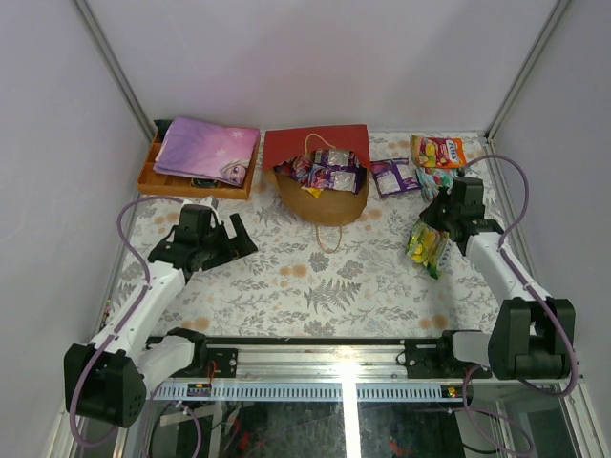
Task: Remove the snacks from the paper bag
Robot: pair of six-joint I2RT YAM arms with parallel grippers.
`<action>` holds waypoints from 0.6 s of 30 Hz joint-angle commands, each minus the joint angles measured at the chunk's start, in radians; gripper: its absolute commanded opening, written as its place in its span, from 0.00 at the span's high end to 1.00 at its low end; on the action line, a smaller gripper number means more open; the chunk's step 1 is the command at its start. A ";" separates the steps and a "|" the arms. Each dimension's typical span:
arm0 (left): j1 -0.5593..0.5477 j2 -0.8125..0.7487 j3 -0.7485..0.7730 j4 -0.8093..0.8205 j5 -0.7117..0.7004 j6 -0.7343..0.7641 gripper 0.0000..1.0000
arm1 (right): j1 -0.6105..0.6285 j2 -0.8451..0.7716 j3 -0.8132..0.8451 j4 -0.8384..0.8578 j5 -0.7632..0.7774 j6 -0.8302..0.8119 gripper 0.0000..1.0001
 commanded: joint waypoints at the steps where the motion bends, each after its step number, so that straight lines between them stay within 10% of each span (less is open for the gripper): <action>1: 0.003 0.009 0.007 0.034 0.005 0.013 0.00 | 0.008 -0.103 0.037 0.127 -0.080 0.021 1.00; 18: -0.007 0.031 0.007 0.036 0.023 0.012 0.00 | -0.111 -0.230 0.086 -0.026 0.278 -0.020 1.00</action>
